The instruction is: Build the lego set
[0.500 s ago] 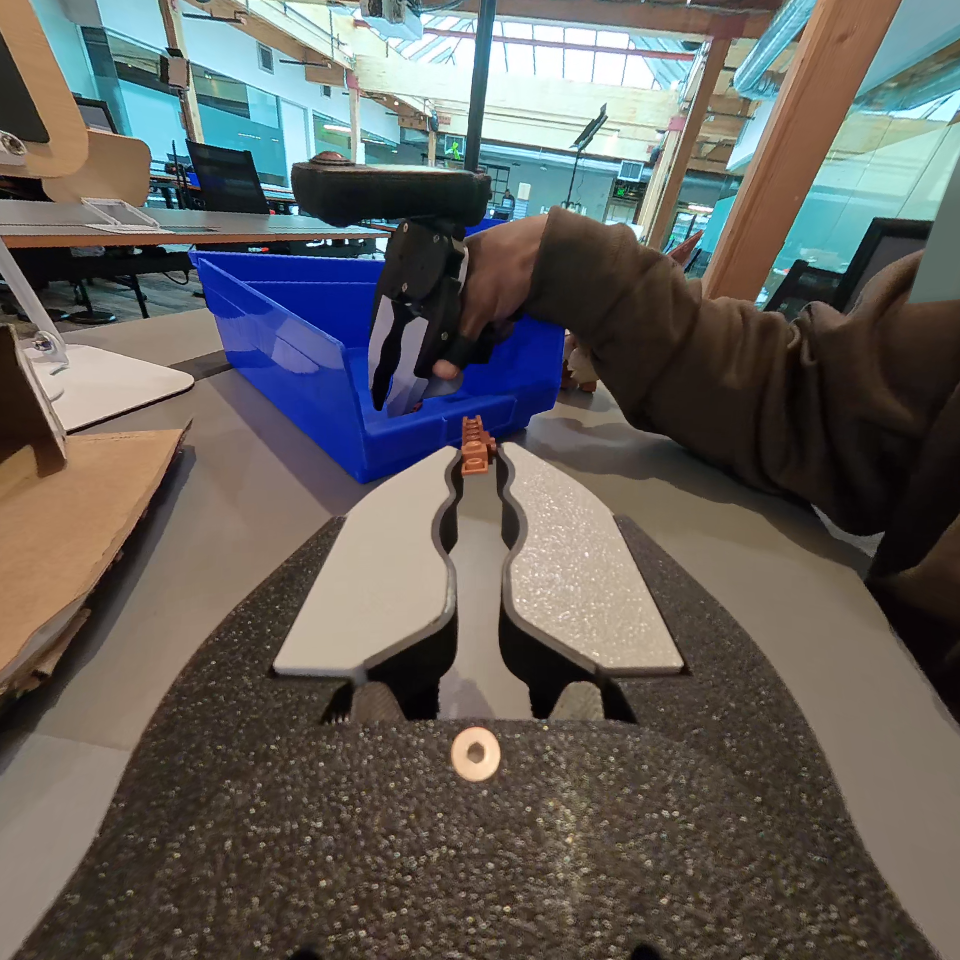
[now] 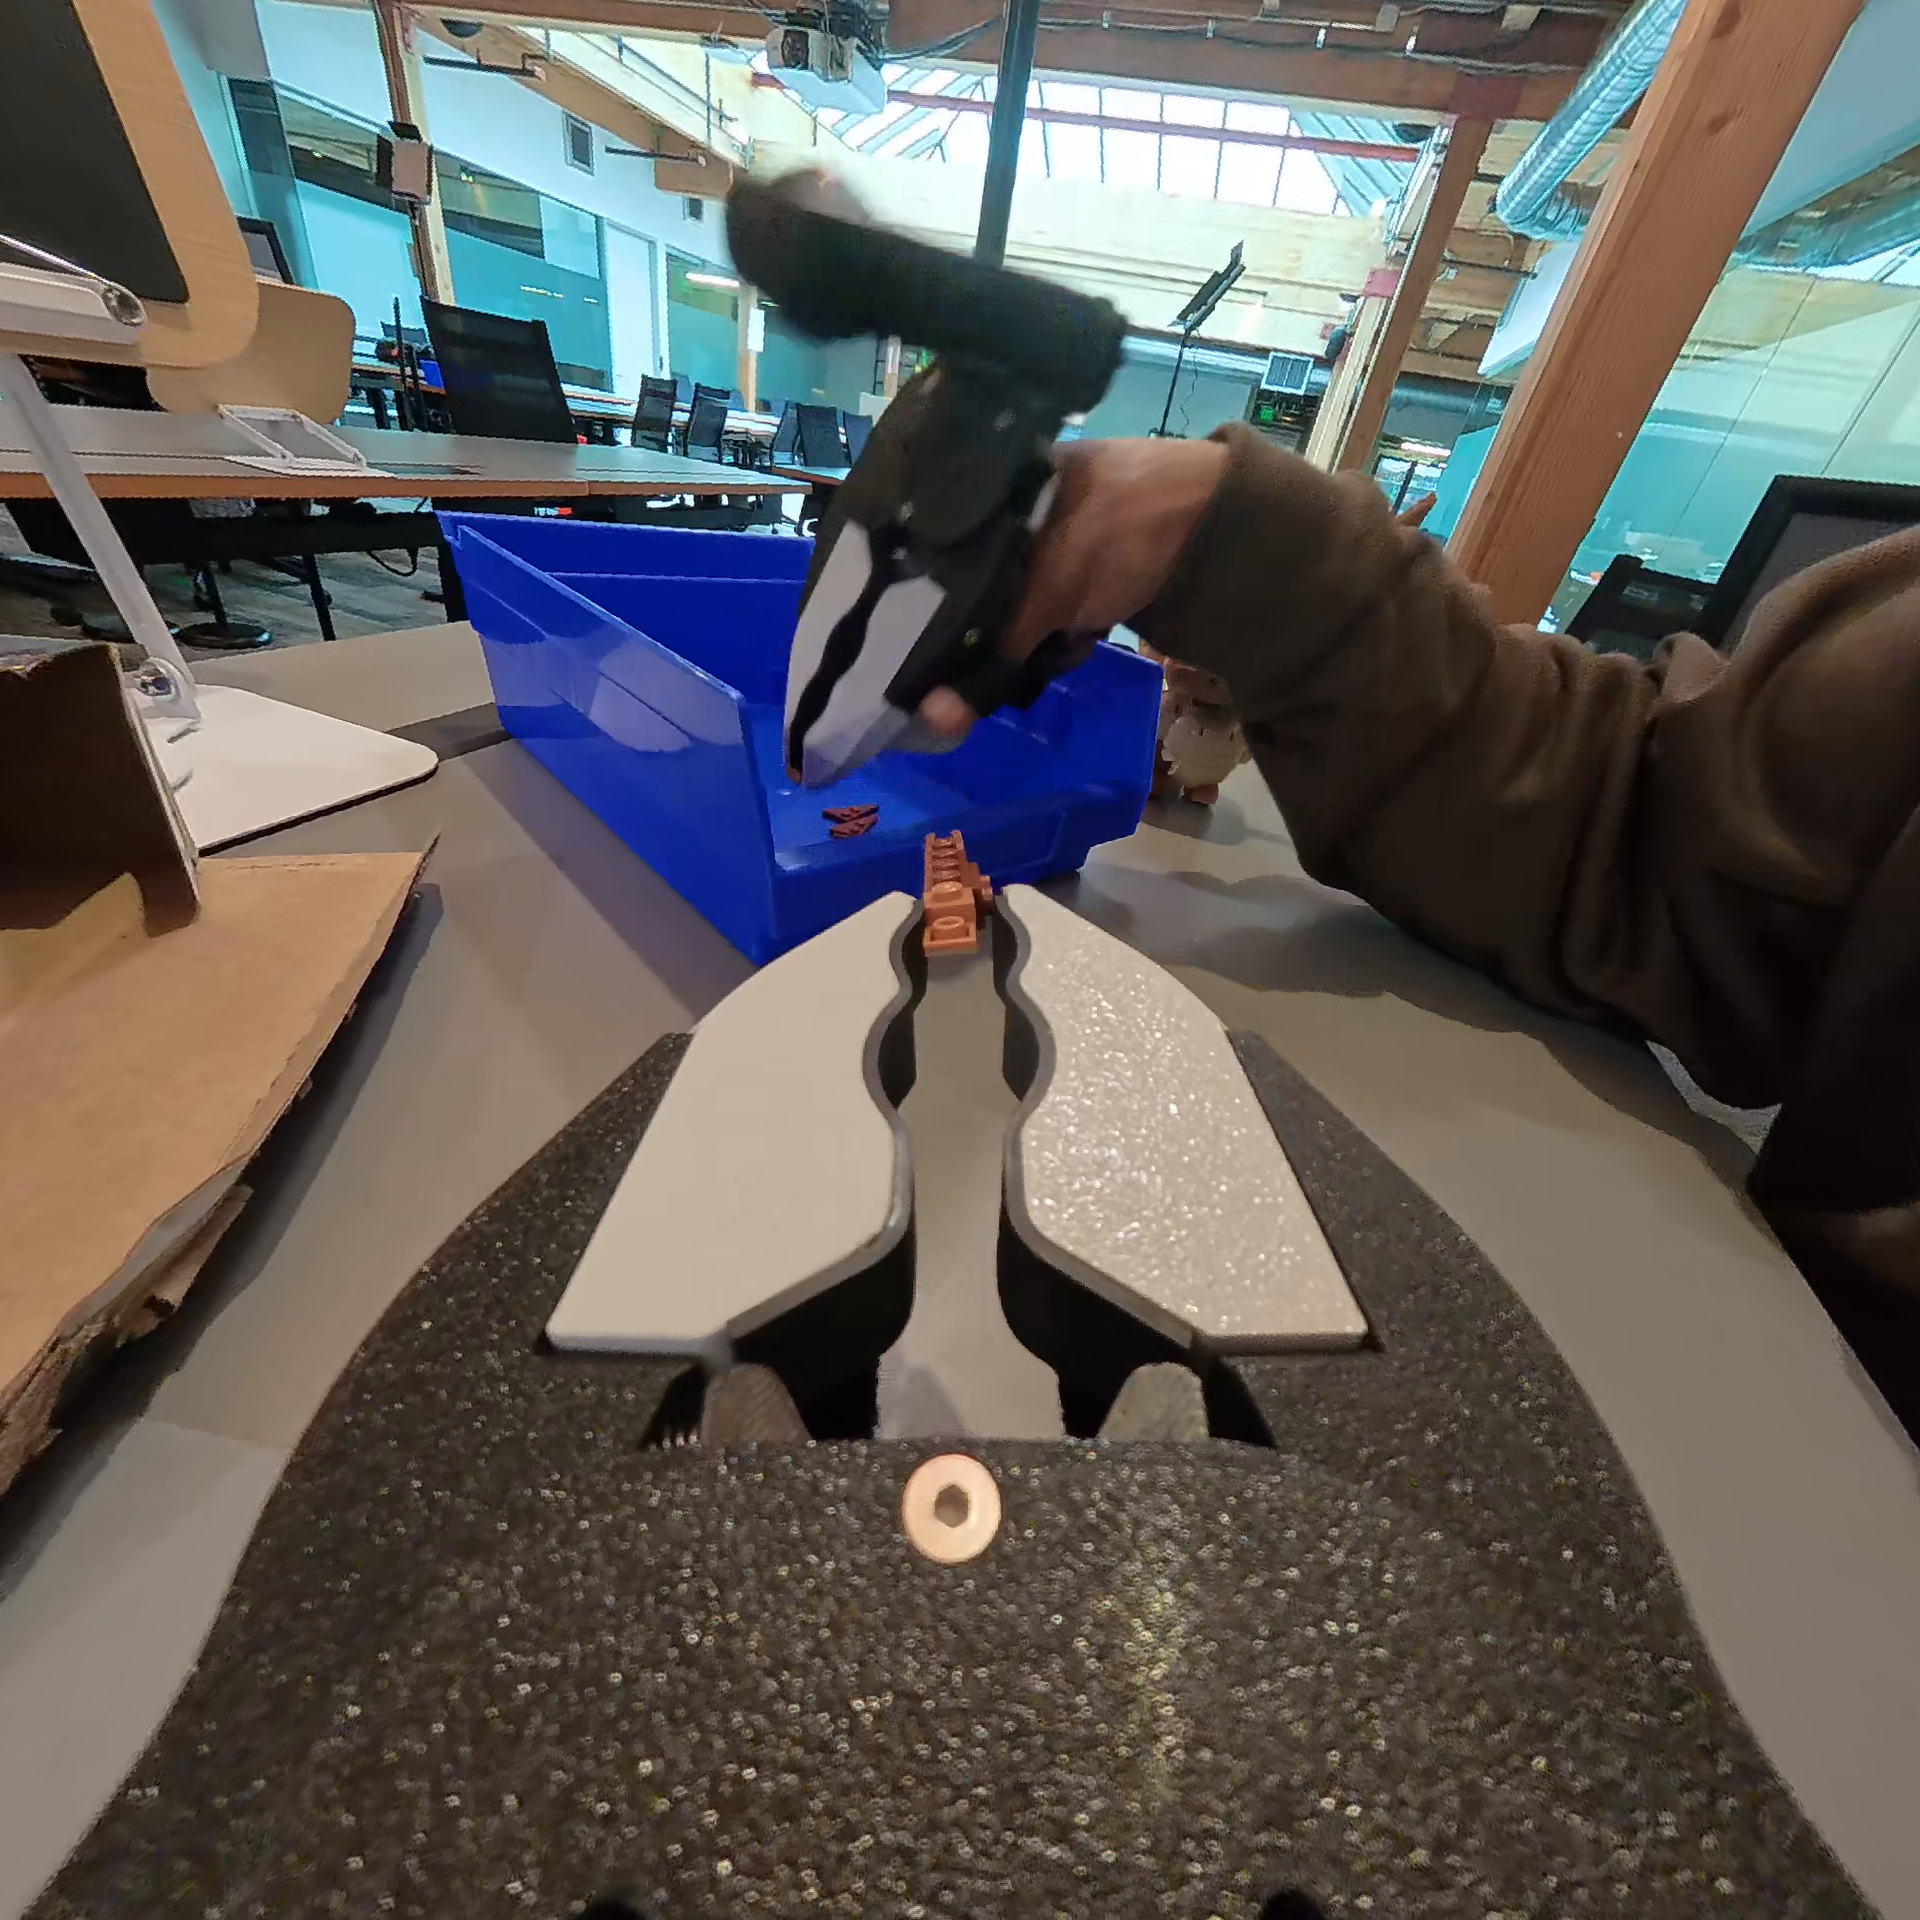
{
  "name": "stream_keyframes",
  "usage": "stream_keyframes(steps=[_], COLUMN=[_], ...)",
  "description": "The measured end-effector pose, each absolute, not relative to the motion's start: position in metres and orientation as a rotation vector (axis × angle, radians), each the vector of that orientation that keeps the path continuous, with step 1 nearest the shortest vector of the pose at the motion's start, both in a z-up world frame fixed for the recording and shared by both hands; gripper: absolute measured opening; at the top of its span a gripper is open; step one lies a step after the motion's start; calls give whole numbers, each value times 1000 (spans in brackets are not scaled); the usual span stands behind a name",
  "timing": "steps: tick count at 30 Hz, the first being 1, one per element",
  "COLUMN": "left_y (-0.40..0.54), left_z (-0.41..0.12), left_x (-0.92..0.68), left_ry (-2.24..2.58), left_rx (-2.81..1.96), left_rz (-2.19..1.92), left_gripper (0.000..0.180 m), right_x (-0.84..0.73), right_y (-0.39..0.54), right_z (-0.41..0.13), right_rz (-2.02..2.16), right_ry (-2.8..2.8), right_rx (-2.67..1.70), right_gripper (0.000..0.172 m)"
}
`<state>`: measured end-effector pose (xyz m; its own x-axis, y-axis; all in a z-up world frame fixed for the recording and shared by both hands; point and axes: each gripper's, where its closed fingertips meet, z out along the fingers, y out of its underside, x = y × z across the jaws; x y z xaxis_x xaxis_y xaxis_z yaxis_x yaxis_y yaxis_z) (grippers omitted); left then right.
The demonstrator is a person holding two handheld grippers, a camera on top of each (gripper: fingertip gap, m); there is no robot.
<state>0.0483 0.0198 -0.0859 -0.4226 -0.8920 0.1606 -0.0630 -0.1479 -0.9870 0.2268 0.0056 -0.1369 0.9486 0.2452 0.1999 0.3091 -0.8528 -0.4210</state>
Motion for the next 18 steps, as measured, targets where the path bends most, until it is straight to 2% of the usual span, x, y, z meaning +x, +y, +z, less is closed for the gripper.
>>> stream_keyframes(steps=[3,5,11,16,18], left_y=[21,22,26,25,25], left_z=[-85,-85,-84,-85,-85], left_x=[48,49,49,49,49], left_ry=[1460,1456,1427,1438,1437], left_rx=[-1114,-1118,-1136,-1129,-1129], left_rz=[-1646,-1647,-1663,-1655,-1654], left_gripper=[11,11,11,11,11], right_x=[166,110,66,52,55], right_y=[15,5,-5,-13,-13], right_z=[-86,-83,-161,-179,-182], right_rz=[-151,-16,8,140,113], right_ry=[-653,-883,-1061,-1076,-1063], right_rx=[-2302,-2143,-2085,-2014,-2021], right_gripper=[8,8,8,9,15])
